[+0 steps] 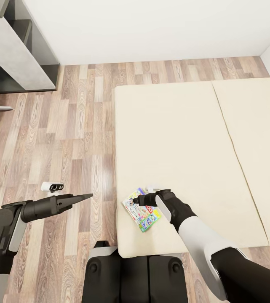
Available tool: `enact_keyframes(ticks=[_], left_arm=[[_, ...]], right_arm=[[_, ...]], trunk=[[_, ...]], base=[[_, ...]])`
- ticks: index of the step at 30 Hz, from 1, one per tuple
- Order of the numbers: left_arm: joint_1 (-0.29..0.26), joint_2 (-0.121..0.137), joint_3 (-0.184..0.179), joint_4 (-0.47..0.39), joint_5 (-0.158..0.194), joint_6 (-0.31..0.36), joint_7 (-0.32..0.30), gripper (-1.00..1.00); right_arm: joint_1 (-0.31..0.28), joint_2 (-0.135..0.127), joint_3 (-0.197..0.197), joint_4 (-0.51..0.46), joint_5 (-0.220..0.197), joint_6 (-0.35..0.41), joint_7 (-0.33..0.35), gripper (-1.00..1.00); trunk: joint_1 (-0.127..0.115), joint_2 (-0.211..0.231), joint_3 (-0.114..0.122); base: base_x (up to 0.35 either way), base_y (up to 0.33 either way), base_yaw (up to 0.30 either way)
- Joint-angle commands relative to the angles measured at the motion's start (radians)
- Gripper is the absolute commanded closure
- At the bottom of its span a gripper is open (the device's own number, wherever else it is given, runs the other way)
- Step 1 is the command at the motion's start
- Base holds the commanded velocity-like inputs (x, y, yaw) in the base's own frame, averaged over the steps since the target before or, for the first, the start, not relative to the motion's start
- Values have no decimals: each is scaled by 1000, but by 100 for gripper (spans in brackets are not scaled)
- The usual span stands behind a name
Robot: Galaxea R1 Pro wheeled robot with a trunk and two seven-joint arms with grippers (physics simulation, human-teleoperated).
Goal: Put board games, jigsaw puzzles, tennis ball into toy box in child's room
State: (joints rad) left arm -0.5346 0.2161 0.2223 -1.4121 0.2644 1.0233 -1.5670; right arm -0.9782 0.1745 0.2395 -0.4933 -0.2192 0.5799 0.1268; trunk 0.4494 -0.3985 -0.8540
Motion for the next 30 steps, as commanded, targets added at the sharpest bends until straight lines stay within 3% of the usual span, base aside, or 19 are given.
enact_keyframes(ticks=[1,22,30], left_arm=[[0,0,0,0,-1,11,-4,-100],[0,1,0,0,-1,11,-4,-100],[0,1,22,0,-1,11,-4,-100]], right_arm=[[0,0,1,-1,-4,4,-1,-100],[0,0,-6,-1,-6,21,1,-100],[0,0,-8,-1,-6,20,1,-100]], trunk=[[1,-2,-1],[1,-2,-1],[1,-2,-1]], base=[[0,0,0],[0,7,0],[0,39,0]])
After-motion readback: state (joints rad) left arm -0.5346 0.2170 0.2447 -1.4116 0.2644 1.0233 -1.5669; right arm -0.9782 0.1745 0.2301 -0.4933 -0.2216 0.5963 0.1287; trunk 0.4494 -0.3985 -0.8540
